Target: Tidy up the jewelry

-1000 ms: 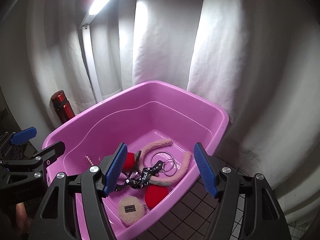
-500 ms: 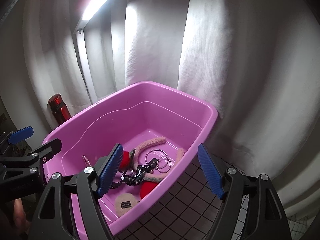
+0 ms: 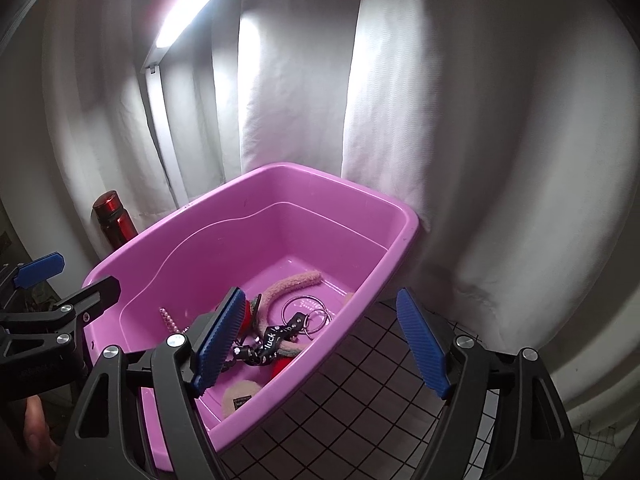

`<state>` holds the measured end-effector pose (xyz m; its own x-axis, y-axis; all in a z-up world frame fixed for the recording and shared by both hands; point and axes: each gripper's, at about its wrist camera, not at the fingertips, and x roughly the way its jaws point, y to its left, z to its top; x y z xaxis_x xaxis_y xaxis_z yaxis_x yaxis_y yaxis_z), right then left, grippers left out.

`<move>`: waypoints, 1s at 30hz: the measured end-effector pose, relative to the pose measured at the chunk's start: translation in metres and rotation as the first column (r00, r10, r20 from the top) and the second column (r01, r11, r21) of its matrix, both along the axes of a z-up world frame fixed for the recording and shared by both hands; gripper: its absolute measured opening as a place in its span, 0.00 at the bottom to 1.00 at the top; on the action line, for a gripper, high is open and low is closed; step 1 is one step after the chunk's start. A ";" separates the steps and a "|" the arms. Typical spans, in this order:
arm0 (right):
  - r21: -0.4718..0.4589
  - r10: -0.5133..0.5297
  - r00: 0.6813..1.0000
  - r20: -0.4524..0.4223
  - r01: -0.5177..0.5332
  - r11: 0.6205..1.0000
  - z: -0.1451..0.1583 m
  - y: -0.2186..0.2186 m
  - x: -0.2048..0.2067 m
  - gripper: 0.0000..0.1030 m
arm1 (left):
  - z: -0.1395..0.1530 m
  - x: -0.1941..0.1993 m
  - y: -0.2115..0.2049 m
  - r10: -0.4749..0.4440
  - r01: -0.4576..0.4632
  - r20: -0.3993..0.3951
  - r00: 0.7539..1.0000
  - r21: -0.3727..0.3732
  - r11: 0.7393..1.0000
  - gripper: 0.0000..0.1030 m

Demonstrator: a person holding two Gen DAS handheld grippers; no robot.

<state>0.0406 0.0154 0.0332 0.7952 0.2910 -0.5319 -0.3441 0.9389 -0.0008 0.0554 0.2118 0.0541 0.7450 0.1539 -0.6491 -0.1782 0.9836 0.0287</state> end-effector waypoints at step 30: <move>-0.005 -0.022 1.000 0.005 0.022 1.000 -0.001 -0.025 -0.016 0.79 | 0.006 -0.009 -0.017 0.007 -0.007 -0.006 1.000 0.015 1.000 0.91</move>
